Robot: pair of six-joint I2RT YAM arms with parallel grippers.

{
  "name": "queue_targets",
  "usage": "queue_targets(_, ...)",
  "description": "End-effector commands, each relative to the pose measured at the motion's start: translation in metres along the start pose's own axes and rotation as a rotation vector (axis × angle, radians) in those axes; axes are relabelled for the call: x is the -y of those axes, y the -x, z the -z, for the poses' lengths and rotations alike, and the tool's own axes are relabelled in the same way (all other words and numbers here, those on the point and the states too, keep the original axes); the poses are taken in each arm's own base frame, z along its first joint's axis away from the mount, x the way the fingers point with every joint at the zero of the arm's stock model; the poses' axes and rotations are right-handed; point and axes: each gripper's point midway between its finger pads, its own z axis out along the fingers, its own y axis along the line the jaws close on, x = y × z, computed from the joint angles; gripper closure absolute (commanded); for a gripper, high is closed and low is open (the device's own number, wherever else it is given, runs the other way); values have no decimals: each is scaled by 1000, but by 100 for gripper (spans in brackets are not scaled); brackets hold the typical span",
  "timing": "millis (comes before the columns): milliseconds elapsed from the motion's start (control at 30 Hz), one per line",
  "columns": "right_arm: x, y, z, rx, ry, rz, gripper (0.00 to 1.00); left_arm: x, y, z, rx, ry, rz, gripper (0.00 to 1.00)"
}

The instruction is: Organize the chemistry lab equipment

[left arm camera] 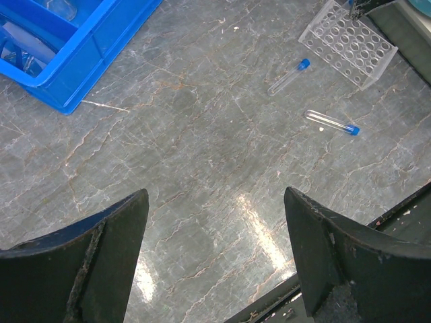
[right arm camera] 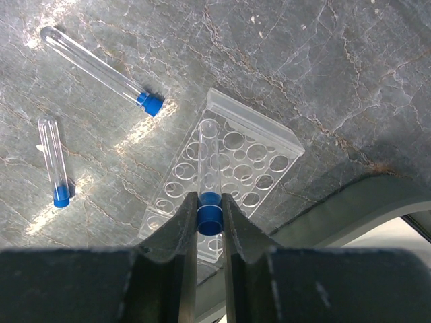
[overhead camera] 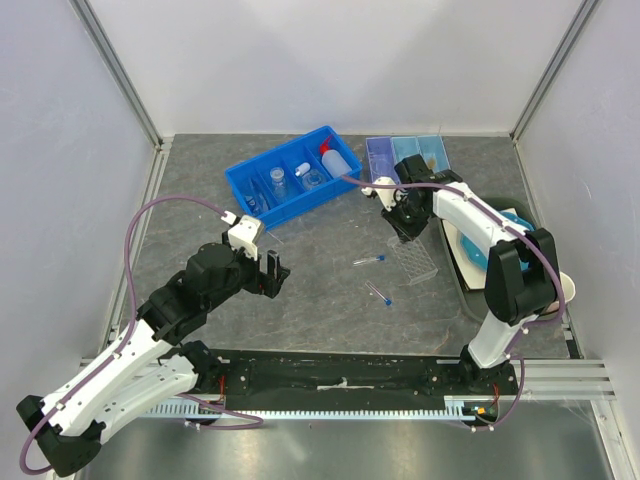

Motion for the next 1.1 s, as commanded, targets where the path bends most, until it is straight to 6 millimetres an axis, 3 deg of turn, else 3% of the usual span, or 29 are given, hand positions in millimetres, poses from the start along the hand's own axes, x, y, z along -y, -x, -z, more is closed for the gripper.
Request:
queue_targets(0, 3, 12, -2, -3, -7, 17, 80, 1, 4, 0, 9, -2, 8, 12)
queue_targets(300, 6, 18, -14, -45, -4, 17, 76, 0, 4, 1, 13, 1, 8, 12)
queue_targets(700, 8, 32, -15, -36, -7, 35, 69, 1, 2, -1, 2, 1, 5, 12)
queue_targets(800, 8, 33, -15, -45, -10, 37, 59, 1, 3, -1, 3, 1, 6, 12)
queue_targets(967, 9, 44, -2, -10, -10, 38, 49, 3, 4, -1, 9, -10, 3, 12)
queue_targets(1067, 8, 58, 20, 57, -18, 40, 43, 5, 6, 0, 20, -24, 0, 11)
